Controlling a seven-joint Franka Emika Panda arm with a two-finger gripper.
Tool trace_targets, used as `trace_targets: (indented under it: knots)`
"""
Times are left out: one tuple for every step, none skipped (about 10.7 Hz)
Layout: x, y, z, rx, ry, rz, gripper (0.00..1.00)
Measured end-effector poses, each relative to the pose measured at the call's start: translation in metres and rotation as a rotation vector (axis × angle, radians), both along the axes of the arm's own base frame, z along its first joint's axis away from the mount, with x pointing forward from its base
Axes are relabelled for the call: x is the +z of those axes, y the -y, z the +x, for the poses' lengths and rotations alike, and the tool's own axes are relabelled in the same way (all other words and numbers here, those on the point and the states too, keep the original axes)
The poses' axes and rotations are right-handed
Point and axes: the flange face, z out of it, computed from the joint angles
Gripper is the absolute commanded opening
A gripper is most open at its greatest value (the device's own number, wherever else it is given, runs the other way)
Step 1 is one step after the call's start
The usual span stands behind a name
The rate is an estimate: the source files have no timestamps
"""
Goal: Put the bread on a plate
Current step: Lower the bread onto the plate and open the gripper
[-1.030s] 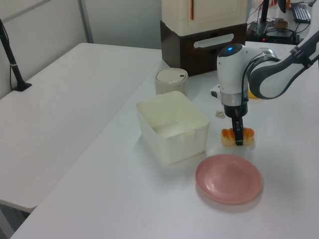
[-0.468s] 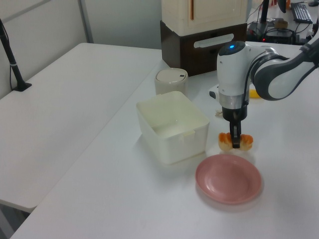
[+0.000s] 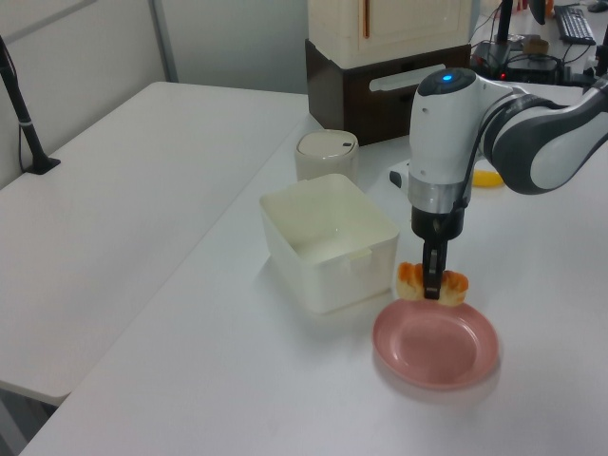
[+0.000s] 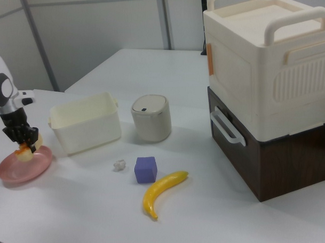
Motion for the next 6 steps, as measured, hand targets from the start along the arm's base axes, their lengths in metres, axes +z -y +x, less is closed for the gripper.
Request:
trace_targets:
  knots:
    - [-0.003, -0.011, -0.002, -0.009, 0.010, -0.013, 1.00]
    - [-0.011, -0.016, -0.002, -0.023, 0.006, -0.026, 1.00]
    - [-0.020, -0.018, -0.002, -0.027, -0.003, -0.034, 1.00]
    - [-0.026, -0.018, 0.000, -0.028, -0.011, -0.037, 1.00]
    - [-0.027, -0.018, 0.001, -0.027, -0.013, -0.037, 1.00]
    - [-0.025, -0.019, 0.001, -0.027, -0.009, -0.034, 1.00]
